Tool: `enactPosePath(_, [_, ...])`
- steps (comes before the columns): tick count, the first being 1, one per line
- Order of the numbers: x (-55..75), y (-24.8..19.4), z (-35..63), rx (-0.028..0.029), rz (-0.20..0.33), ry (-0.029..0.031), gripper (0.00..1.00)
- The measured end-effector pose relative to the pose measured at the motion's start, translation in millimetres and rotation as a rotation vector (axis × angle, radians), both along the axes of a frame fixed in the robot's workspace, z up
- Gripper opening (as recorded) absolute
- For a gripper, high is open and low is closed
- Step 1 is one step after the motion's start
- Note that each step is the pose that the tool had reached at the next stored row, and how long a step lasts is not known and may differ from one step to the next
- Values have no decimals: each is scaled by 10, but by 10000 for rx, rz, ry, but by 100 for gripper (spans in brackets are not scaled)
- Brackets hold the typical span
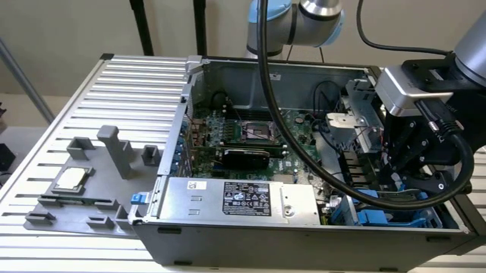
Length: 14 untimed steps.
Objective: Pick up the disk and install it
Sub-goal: 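Insert the disk into the insertion slot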
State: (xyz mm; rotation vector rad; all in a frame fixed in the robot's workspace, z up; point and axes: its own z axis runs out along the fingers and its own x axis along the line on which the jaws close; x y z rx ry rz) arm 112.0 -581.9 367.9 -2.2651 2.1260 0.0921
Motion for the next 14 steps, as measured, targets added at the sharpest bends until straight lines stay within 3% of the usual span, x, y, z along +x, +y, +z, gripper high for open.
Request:
enactPosePath(10, [1,0,3,5,2,-9,0])
enactPosePath(14, [29,1,58,167,10,-10,0])
